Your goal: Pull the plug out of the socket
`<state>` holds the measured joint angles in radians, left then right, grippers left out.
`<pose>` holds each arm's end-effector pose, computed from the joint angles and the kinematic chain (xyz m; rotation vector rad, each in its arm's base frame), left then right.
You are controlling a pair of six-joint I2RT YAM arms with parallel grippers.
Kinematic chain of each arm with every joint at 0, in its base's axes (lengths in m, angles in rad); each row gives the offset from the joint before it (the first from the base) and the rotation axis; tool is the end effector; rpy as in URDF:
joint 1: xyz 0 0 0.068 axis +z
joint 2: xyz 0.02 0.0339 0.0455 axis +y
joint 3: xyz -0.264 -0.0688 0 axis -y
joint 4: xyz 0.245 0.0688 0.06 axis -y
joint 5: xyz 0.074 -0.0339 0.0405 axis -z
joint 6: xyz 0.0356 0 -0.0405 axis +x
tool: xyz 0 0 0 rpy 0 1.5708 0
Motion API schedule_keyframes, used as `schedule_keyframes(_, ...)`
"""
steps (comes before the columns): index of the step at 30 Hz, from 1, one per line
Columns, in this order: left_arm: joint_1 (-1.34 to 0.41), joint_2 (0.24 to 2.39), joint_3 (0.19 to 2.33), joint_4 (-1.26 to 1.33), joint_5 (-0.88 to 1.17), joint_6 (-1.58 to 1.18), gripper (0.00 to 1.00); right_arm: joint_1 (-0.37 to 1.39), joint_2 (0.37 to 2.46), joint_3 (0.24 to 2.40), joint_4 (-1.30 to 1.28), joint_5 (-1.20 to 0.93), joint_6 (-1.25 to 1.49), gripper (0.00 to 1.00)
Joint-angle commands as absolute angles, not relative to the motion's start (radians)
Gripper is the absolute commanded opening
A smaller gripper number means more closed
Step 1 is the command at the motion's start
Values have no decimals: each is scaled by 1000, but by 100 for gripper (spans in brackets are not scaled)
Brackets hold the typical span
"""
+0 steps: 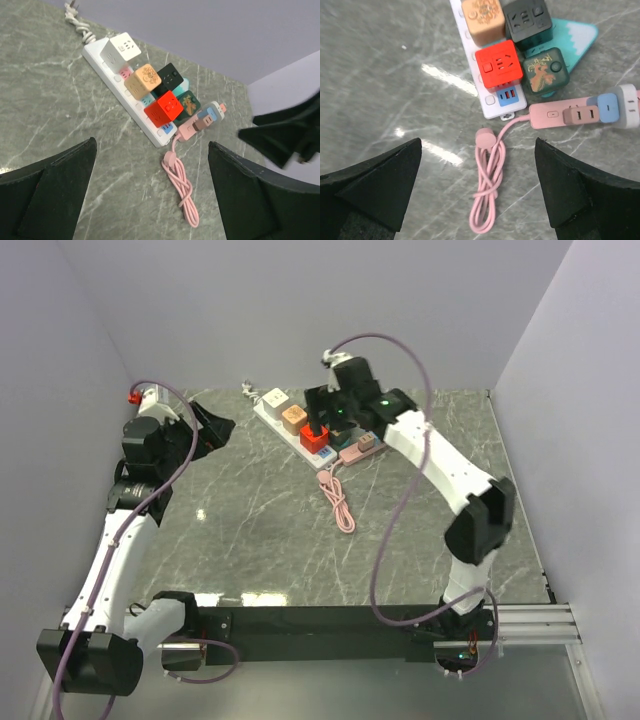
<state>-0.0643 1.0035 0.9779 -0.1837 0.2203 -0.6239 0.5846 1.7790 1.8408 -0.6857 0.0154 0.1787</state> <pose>0.2300 -0.0226 0.3673 -0.3460 1.7948 -0.6869 0.3375 0.2227 0.3828 -0.4399 2.1810 0.4086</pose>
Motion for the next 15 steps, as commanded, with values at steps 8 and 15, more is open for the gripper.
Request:
schedule_keyframes(8,-64,927,914,-181,238,-664,99,641,2075,2080,-609,118,-37,100)
schedule_keyframes(15,-64,907,899,-195,232,-666,99,631,2224,2143,-548,105,-40,100)
